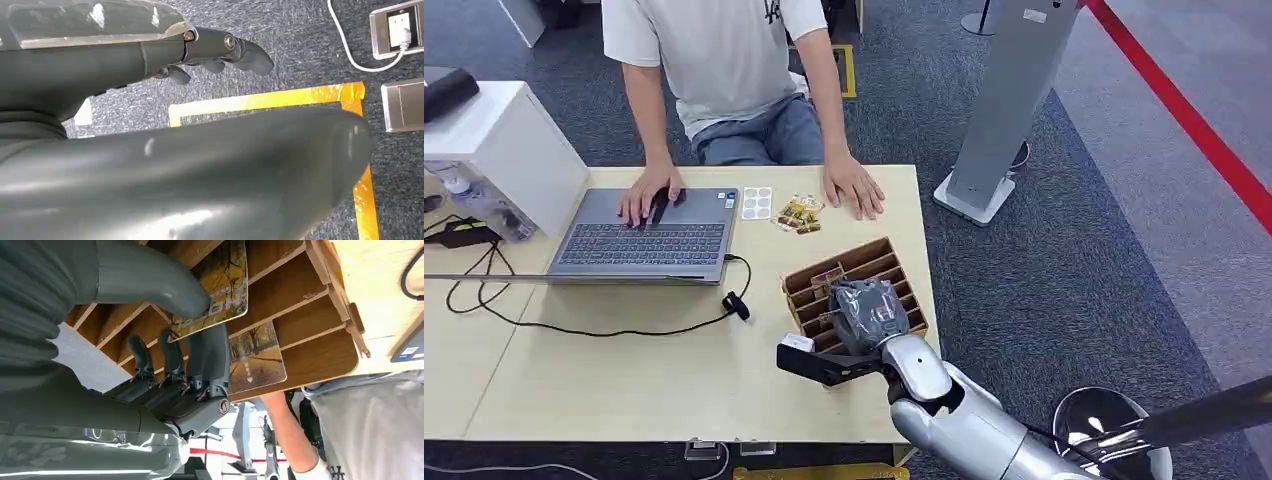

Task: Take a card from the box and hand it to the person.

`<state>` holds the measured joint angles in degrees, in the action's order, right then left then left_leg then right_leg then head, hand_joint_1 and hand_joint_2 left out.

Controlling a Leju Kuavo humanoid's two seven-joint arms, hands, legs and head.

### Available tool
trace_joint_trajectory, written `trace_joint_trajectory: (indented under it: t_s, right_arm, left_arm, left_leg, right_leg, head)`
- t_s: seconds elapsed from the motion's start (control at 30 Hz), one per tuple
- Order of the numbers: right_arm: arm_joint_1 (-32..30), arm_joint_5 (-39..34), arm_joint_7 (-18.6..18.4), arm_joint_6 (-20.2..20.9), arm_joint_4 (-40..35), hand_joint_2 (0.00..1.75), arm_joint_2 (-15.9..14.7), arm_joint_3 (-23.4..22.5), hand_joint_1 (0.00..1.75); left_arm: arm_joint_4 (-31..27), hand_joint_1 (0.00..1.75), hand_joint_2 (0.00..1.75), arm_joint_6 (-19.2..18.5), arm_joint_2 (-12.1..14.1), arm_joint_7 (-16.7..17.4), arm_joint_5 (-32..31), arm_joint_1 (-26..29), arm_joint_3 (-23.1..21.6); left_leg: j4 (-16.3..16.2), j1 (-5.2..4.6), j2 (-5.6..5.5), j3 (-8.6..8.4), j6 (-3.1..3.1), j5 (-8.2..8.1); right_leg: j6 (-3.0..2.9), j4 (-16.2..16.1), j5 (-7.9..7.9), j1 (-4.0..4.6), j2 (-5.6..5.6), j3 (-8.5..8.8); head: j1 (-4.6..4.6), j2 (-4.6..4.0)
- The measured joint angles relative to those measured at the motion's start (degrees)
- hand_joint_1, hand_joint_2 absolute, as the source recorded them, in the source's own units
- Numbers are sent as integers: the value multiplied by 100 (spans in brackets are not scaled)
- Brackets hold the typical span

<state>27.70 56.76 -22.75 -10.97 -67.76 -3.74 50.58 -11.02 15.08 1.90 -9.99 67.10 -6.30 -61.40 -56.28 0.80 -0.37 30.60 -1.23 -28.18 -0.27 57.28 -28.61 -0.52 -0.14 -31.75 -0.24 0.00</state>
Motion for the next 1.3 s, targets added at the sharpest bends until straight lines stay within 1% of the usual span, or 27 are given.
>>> trace_joint_trajectory:
  t_s: [0.03,0.07,0.1,0.2,0.23,0.47,0.6,0.7,0.8,0.87,0.93,1.07,1.13,1.23,1.3]
  right_arm:
    - [0,-2,2,0,0,175,0,0,145]
    - [0,-2,2,0,0,175,0,0,154]
    - [0,-2,2,0,0,175,0,0,150]
    - [1,-7,20,0,0,175,2,0,148]
    - [1,-13,20,0,0,175,2,0,152]
    - [4,-17,22,0,0,175,2,0,152]
    - [11,-17,33,2,0,175,2,0,152]
    - [38,-18,33,41,-19,175,2,0,152]
    - [93,-66,4,186,-155,175,-26,-11,152]
    - [187,-228,-2,341,-300,175,-59,-20,152]
    - [325,-526,2,546,-536,175,-118,-46,152]
    - [701,-1196,85,805,-1083,175,-245,-103,152]
    - [875,-1487,160,855,-1367,175,-291,-151,152]
    - [1036,-1845,319,807,-1770,175,-332,-197,152]
    - [1086,-1845,385,699,-1939,175,-343,-199,152]
  left_arm:
    - [2,0,0,0,0,0,4,0,-2]
    - [2,0,0,0,0,0,4,0,0]
    - [2,0,0,0,0,0,4,0,0]
    - [2,0,0,2,0,2,2,0,-4]
    - [2,0,0,0,2,-7,-7,0,-9]
    - [0,0,0,-26,7,-4,-120,-2,-59]
    - [2,0,0,20,11,7,-66,-2,-83]
    - [2,0,0,24,13,35,-46,-3,-85]
    - [0,0,0,22,13,61,-42,-4,-87]
    - [2,0,0,20,15,79,-42,-7,-90]
    - [2,0,0,17,17,87,-33,-8,-92]
    - [2,0,0,4,22,87,42,-9,-122]
    - [2,0,0,0,24,83,66,-9,-133]
    - [2,0,0,0,24,72,122,-1,-136]
    - [2,0,0,4,22,59,144,2,-136]
  left_leg:
    - [0,0,0,0,0,0]
    - [0,0,0,-1,0,0]
    - [0,0,0,-1,0,0]
    - [0,0,0,-2,0,0]
    - [0,0,0,-2,0,1]
    - [0,0,0,-4,0,1]
    - [0,0,0,-4,0,1]
    - [0,0,0,-4,0,1]
    - [0,0,0,-3,1,3]
    - [-1,0,0,-3,1,4]
    - [-1,0,1,-3,2,5]
    - [-4,0,2,-3,3,6]
    - [-4,0,3,-4,3,7]
    - [-4,0,3,-3,3,7]
    - [-4,0,3,-2,3,7]
  right_leg:
    - [0,0,0,0,0,0]
    - [0,0,0,0,0,0]
    - [0,0,1,0,0,0]
    - [0,0,2,0,0,2]
    - [0,0,2,0,0,2]
    - [-1,0,2,0,0,3]
    - [-1,0,2,0,0,3]
    - [-1,0,3,0,0,3]
    - [0,0,4,0,0,3]
    - [0,0,7,0,1,2]
    - [0,0,7,0,1,2]
    - [2,0,10,0,2,1]
    - [3,0,10,0,3,2]
    - [3,0,10,0,3,2]
    - [3,0,10,0,3,2]
  head:
    - [0,0]
    - [0,0]
    - [0,0]
    - [-2,0]
    - [-2,0]
    - [2,0]
    - [0,0]
    - [-4,0]
    - [-2,0]
    - [-2,0]
    - [0,0]
    - [4,0]
    - [-2,0]
    - [0,0]
    - [-2,0]
